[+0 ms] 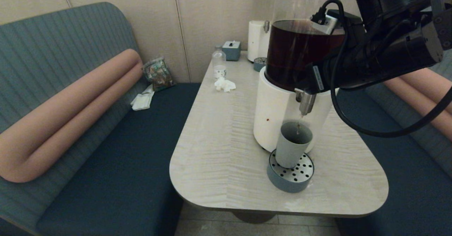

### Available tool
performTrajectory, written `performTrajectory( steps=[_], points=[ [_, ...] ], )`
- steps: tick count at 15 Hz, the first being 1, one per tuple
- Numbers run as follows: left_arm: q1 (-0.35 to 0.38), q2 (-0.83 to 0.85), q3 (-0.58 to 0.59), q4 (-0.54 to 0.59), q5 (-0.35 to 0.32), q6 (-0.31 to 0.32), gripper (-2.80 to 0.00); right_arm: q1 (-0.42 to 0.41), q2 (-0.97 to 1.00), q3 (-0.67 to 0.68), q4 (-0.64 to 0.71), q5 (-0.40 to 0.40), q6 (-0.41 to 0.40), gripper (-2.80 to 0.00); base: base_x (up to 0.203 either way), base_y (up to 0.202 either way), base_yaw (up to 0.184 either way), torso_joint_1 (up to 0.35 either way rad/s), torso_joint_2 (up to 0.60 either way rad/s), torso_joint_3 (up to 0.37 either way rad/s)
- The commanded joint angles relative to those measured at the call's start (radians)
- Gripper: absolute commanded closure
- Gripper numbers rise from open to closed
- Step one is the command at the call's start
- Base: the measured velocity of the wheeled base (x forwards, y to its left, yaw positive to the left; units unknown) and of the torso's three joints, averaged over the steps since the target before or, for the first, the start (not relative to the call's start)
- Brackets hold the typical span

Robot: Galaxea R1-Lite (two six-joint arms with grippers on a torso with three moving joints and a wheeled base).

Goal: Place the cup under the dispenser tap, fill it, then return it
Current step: Turn on the faucet

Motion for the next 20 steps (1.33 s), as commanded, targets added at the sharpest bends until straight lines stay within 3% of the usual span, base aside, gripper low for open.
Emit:
performTrajectory(
  steps=[1,13,20],
  points=[
    [0.000,0.000,0.000,-0.001,0.000,0.000,0.00,-0.003,0.003,-0.001,-0.017,-0.003,0.003,0.00,0.000,0.000,0.000,0.000,0.00,0.000],
    [0.000,0.001,0.000,-0.001,0.000,0.000,0.00,-0.048,-0.064,0.014,-0.037,-0.026,0.018,0.00,0.000,0.000,0.000,0.000,0.00,0.000],
    [0.000,0.000,0.000,-0.001,0.000,0.000,0.00,-0.047,-0.216,0.184,-0.042,-0.025,0.026,0.00,0.000,0.000,0.000,0.000,0.00,0.000]
  ],
)
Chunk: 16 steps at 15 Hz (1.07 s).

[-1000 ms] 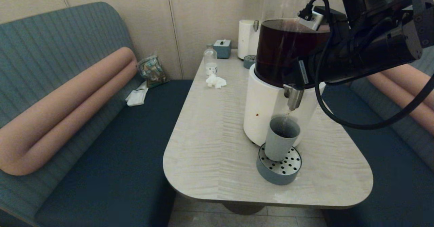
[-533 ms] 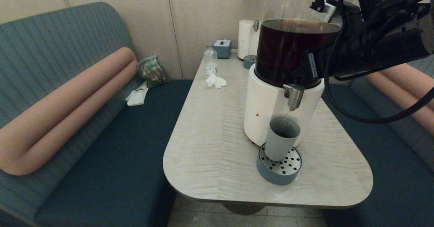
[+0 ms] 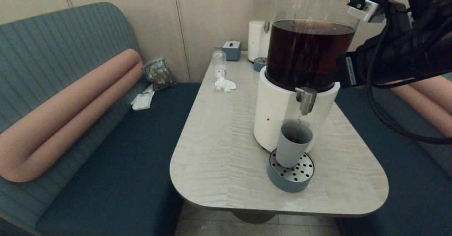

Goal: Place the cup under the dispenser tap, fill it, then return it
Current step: Turn on the faucet, then turn off the faucet

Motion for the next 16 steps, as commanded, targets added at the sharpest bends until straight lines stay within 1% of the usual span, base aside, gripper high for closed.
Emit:
performTrajectory(
  steps=[1,3,4,6,8,9,11,12,14,16],
  points=[
    [0.000,0.000,0.000,-0.001,0.000,0.000,0.00,0.007,-0.091,0.063,0.003,-0.001,0.004,0.00,0.000,0.000,0.000,0.000,0.00,0.000],
    [0.000,0.001,0.000,-0.001,0.000,0.000,0.00,0.016,-0.152,0.114,0.003,-0.013,0.022,0.00,0.000,0.000,0.000,0.000,0.00,0.000],
    [0.000,0.000,0.000,-0.001,0.000,0.000,0.00,0.022,-0.194,0.145,0.001,-0.043,0.045,0.00,0.000,0.000,0.000,0.000,0.00,0.000],
    [0.000,0.000,0.000,-0.001,0.000,0.000,0.00,0.025,-0.259,0.226,-0.031,-0.130,0.069,0.00,0.000,0.000,0.000,0.000,0.00,0.000],
    [0.000,0.001,0.000,-0.001,-0.001,0.000,0.00,0.023,-0.317,0.302,-0.088,-0.172,0.088,0.00,0.000,0.000,0.000,0.000,0.00,0.000],
    [0.000,0.001,0.000,-0.001,0.000,0.000,0.00,0.020,-0.355,0.340,-0.103,-0.187,0.119,0.00,0.000,0.000,0.000,0.000,0.00,0.000],
    [0.000,0.001,0.000,-0.001,0.000,0.000,0.00,0.015,-0.423,0.373,-0.110,-0.235,0.215,0.00,0.000,0.000,0.000,0.000,0.00,0.000],
    [0.000,0.001,0.000,-0.001,0.000,0.000,0.00,-0.002,-0.444,0.382,-0.103,-0.242,0.245,0.00,0.000,0.000,0.000,0.000,0.00,0.000],
    [0.000,0.002,0.000,-0.001,0.000,0.000,0.00,-0.088,-0.487,0.398,-0.072,-0.242,0.272,0.00,0.000,0.000,0.000,0.000,0.00,0.000],
    [0.000,0.000,0.000,-0.001,0.000,0.000,0.00,-0.115,-0.565,0.453,-0.059,-0.242,0.302,0.00,0.000,0.000,0.000,0.000,0.00,0.000]
  ],
)
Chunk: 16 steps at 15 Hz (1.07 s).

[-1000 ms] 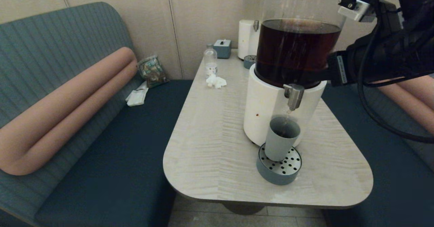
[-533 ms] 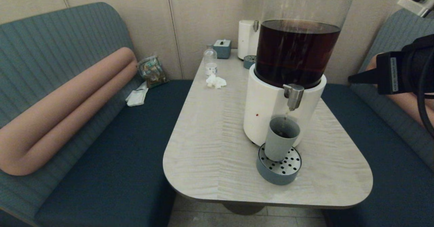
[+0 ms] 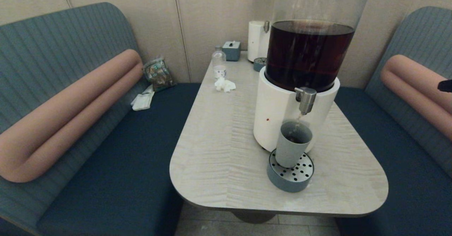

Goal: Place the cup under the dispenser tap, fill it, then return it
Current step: Turn off the faucet

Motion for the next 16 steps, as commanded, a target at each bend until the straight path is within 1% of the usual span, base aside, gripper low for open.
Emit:
performTrajectory(
  steps=[1,5,7,9,11,16],
  points=[
    [0.000,0.000,0.000,-0.001,0.000,0.000,0.00,-0.022,-0.118,0.070,0.005,0.000,0.012,0.00,0.000,0.000,0.000,0.000,0.00,0.000],
    [0.000,0.000,0.000,-0.001,0.000,0.000,0.00,-0.062,-0.273,0.230,0.006,-0.006,0.037,0.00,0.000,0.000,0.000,0.000,0.00,0.000],
    [0.000,0.000,0.000,-0.001,0.000,0.000,0.00,-0.073,-0.323,0.272,0.012,-0.021,0.082,0.00,0.000,0.000,0.000,0.000,0.00,0.000],
    [0.000,0.000,0.000,-0.001,0.000,0.000,0.00,-0.088,-0.367,0.318,0.013,-0.042,0.108,0.00,0.000,0.000,0.000,0.000,0.00,0.000],
    [0.000,0.001,0.000,-0.001,0.000,0.000,0.00,-0.150,-0.398,0.345,0.018,-0.045,0.136,0.00,0.000,0.000,0.000,0.000,0.00,0.000],
    [0.000,0.002,0.000,-0.001,0.000,0.000,0.00,-0.201,-0.502,0.408,0.023,-0.046,0.151,0.00,0.000,0.000,0.000,0.000,0.00,0.000]
  ],
)
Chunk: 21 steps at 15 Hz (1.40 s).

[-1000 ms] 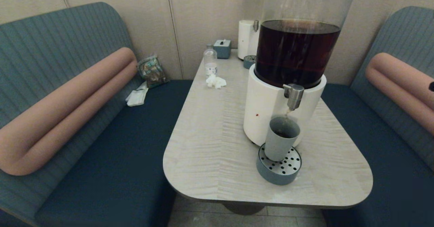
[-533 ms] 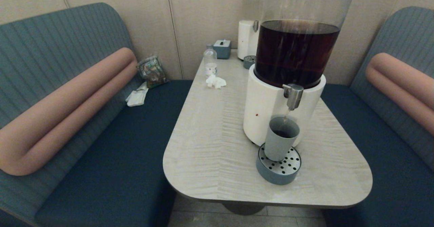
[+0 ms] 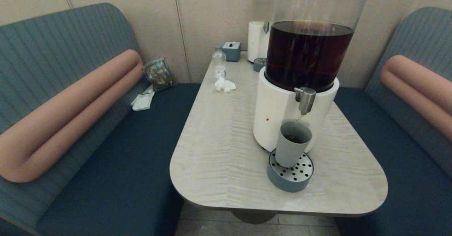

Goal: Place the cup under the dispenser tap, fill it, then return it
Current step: Turn off the faucet

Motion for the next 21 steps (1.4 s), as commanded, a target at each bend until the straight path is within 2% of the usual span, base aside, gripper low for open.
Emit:
performTrajectory(
  steps=[1,8,11,13,15,18,21],
  points=[
    [0.000,0.000,0.000,-0.001,0.000,0.000,0.00,-0.018,-0.062,0.016,0.004,-0.002,0.001,0.00,0.000,0.000,0.000,0.000,0.00,0.000],
    [0.000,0.000,0.000,-0.001,0.000,0.000,0.00,-0.020,-0.122,0.021,0.031,0.006,-0.008,0.00,0.000,0.000,0.000,0.000,0.00,0.000],
    [0.000,0.001,0.000,-0.001,0.000,0.000,0.00,-0.016,-0.053,-0.023,0.020,0.030,-0.021,0.00,0.000,0.000,0.000,0.000,0.00,0.000],
    [0.000,0.000,0.000,-0.001,0.000,0.000,0.00,-0.002,0.043,-0.106,0.021,0.142,-0.033,0.00,0.000,0.000,0.000,0.000,0.00,0.000],
    [0.000,0.001,0.000,-0.001,0.000,0.000,0.00,0.020,0.160,-0.193,0.027,0.243,-0.085,0.00,0.000,0.000,0.000,0.000,0.00,0.000],
    [0.000,0.000,0.000,-0.001,0.000,0.000,0.00,0.121,0.370,-0.330,0.031,0.276,-0.149,0.00,0.000,0.000,0.000,0.000,0.00,0.000],
    [0.000,0.000,0.000,-0.001,0.000,0.000,0.00,0.276,0.584,-0.520,0.070,0.254,-0.196,0.00,0.000,0.000,0.000,0.000,0.00,0.000]
  ],
)
